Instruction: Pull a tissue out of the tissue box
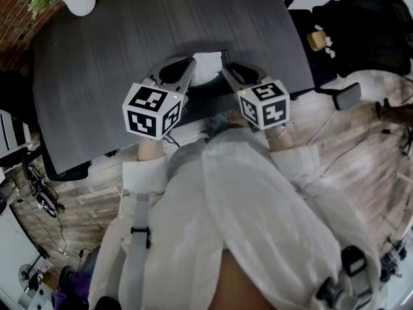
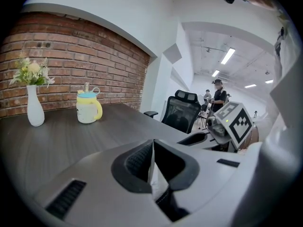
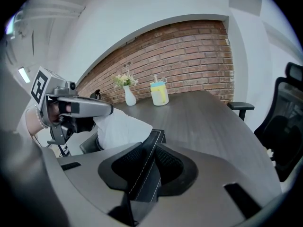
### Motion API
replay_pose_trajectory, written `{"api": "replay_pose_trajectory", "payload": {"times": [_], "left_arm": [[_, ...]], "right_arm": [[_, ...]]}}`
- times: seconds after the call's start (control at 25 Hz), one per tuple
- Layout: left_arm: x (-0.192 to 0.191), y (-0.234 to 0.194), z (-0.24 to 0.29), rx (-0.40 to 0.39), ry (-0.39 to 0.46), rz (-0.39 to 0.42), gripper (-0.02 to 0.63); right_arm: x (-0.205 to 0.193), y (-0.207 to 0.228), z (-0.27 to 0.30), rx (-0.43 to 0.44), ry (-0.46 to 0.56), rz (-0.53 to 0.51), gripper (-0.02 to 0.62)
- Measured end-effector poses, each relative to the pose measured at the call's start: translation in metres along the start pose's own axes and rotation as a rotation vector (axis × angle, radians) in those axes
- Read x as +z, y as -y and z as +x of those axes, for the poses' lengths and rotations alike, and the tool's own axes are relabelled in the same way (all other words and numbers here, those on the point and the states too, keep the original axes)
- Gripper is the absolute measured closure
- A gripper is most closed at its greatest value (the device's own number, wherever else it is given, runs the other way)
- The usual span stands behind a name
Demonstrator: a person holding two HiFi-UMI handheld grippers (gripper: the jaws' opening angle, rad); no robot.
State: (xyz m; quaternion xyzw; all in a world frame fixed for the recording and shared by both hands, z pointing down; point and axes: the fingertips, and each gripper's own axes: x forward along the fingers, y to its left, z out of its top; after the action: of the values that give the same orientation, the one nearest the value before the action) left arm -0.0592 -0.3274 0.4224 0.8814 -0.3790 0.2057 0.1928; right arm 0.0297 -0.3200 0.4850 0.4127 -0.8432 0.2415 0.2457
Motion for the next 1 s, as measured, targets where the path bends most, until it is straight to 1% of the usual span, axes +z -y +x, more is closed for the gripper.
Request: {"api": "replay_pose_trajectory", "payload": {"times": [0.48,0.72,1.0], "left_arm": [[0.004,0.003,-0.008,0.002,0.052,-0.04,0.597],[0.006,0.005,-0.01,0.003,0.06,-0.029,0.597],[0.006,0.003,-0.013,0.008,0.079,-0.048,0.598]], "right_arm": [[-0.001,0.001,-0.001,0.012,-0.001,0.006,0.507],[-0.001,0.001,-0.001,0.015,-0.003,0.005,0.507],[0.0,0.0,-0.001,0.014,-0.002,-0.003,0.507]]}}
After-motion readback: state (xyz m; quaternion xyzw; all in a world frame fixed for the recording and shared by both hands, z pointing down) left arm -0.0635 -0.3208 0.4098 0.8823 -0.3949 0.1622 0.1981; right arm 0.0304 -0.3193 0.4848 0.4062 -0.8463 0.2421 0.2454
